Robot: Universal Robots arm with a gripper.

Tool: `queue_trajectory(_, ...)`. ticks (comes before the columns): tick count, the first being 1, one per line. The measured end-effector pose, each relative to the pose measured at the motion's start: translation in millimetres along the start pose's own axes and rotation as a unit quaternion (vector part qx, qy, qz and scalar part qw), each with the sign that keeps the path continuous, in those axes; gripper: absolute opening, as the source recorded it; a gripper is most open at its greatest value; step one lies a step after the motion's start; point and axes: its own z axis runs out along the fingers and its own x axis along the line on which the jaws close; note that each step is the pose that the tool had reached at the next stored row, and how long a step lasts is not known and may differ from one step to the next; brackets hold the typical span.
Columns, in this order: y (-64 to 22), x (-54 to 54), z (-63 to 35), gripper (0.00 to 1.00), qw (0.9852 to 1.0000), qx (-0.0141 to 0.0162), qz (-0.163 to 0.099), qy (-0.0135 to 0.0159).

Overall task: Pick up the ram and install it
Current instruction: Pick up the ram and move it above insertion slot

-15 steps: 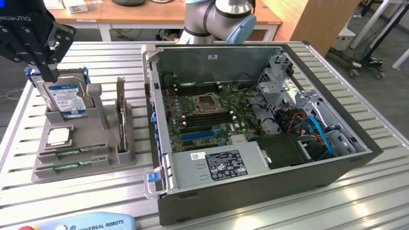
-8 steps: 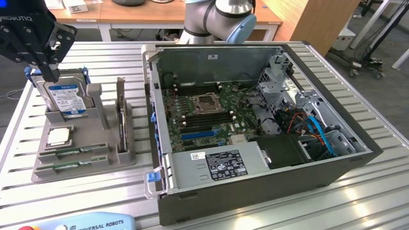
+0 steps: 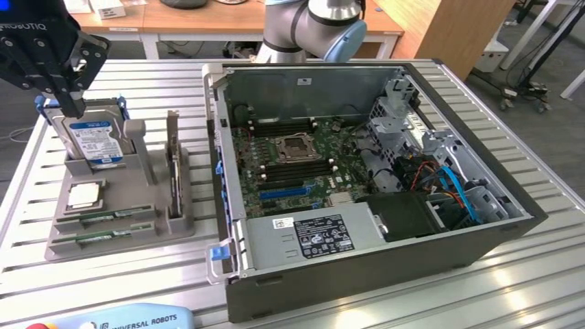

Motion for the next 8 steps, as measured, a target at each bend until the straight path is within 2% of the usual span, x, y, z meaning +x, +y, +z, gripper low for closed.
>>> queue_trajectory(8, 0.0, 0.0, 0.0, 0.10, 0.9998, -0.0004, -0.019, 0.0008)
